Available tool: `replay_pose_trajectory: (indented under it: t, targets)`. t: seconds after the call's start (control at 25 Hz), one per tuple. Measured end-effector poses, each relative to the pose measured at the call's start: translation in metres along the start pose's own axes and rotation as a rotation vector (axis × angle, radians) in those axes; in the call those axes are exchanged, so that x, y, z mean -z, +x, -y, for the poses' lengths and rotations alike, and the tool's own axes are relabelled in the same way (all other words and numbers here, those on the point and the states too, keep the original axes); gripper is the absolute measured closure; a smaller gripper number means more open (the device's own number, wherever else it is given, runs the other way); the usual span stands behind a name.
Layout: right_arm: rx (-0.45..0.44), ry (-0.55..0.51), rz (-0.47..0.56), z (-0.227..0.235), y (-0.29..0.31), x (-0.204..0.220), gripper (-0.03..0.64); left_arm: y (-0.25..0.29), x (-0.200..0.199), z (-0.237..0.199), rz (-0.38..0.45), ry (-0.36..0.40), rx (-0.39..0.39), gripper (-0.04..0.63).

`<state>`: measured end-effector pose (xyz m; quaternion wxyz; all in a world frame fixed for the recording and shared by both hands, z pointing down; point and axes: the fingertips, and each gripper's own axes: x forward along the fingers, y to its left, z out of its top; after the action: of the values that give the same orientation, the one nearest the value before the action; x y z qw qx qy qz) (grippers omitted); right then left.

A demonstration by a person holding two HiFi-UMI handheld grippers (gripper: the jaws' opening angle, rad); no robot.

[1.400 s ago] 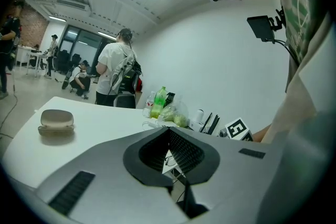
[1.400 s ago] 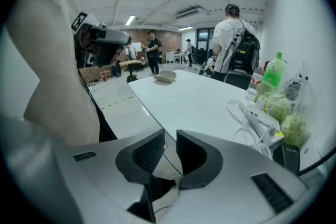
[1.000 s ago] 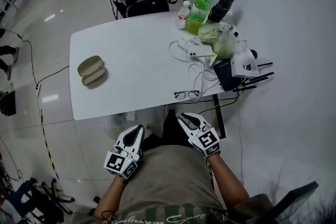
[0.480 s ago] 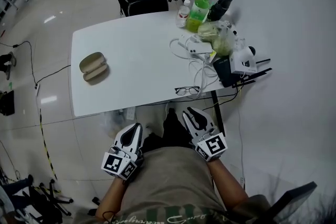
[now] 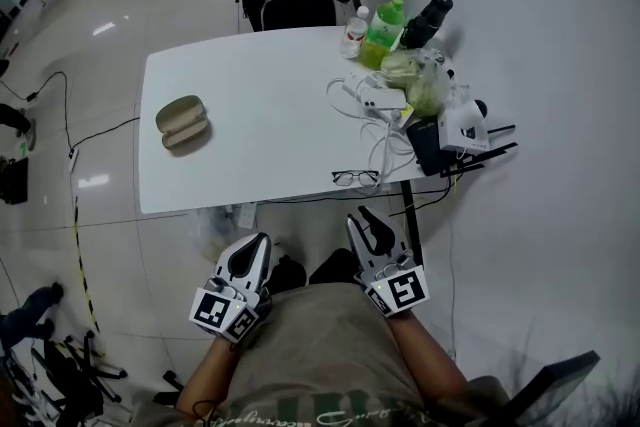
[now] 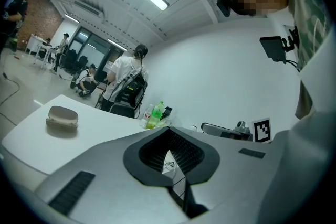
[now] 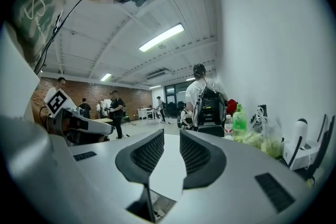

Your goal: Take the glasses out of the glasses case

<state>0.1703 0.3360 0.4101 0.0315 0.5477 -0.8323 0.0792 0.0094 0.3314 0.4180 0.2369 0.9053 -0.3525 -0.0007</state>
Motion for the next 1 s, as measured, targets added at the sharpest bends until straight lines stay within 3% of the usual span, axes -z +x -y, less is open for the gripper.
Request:
replay_pose_trajectory:
  t: [0.16,0.24,0.68,0.76,1.0]
  targets:
    - [-0.035,-0.013,0.028,0.006,0.003,-0.016,0.543,0.008,-0.013,0.01,0.018,0.011,-0.048,0.588]
    - [-0.052,-0.01,0.034,0.012,0.0,-0.024,0.497,0.017,-0.017,0.02,0.023,0.016,-0.06,0.588]
    - [-0.142,0.036,0.133,0.019,-0.048,-0.052,0.5,0.046,-0.012,0.094,0.047,0.102,-0.05,0.588]
    - [-0.165,0.026,0.143,0.02,-0.058,-0.053,0.599,0.044,-0.008,0.102,0.053,0.109,-0.059,0.589]
    - [-0.177,-0.048,0.12,0.032,-0.087,-0.042,0.604,0.05,0.012,0.134,0.048,0.108,-0.086,0.588]
